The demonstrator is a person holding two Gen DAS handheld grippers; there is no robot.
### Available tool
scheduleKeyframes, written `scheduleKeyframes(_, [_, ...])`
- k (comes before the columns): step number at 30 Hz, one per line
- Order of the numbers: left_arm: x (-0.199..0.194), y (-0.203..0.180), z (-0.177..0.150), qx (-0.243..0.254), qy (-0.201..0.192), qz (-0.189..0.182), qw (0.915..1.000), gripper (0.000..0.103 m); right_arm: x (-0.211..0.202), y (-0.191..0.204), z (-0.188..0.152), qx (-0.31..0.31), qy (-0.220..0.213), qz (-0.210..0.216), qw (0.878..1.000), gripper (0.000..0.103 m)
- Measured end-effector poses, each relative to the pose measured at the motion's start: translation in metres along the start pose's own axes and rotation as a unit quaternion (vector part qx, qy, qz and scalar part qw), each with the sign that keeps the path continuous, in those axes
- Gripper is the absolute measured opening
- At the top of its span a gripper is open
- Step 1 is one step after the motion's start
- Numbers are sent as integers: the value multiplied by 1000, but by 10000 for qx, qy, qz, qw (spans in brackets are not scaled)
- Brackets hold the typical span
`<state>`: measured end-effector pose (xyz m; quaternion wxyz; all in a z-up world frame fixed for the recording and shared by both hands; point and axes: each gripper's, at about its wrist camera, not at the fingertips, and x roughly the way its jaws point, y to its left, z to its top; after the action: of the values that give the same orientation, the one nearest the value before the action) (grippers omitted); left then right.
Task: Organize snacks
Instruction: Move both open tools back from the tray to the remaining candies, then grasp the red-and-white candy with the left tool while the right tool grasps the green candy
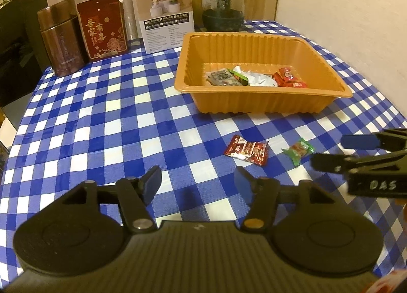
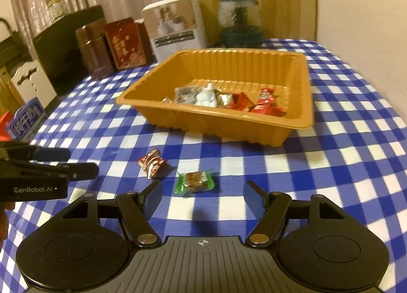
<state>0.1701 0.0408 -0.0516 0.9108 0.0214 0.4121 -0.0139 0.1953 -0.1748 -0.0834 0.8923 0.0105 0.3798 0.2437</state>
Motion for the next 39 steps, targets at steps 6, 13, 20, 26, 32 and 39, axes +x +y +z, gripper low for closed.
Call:
scheduleKeyframes(6, [9, 2, 2, 0, 57, -27, 10000, 63, 23, 10, 1, -256, 87, 28, 9996, 70])
scheduleKeyframes(13, [15, 6, 3, -30, 93, -64, 9999, 64, 47, 9, 4, -231, 205, -65, 9995, 69])
scheduleKeyframes(20, [18, 4, 3, -3, 90, -149, 9998, 67, 49, 18, 3, -598, 211, -342, 9974, 40])
scheduleKeyframes(26, [23, 2, 2, 112, 37, -364, 9993, 68, 41, 12, 6, -343, 264, -322, 9985, 27])
scheduleKeyframes(32, [30, -14, 3, 604, -300, -829, 9943, 69, 19, -2, 12, 111, 167, -303, 9993, 27])
scheduleKeyframes(39, [50, -23, 11, 711, -332, -1106, 9908, 69, 11, -16, 15, 368, 142, -329, 9987, 27])
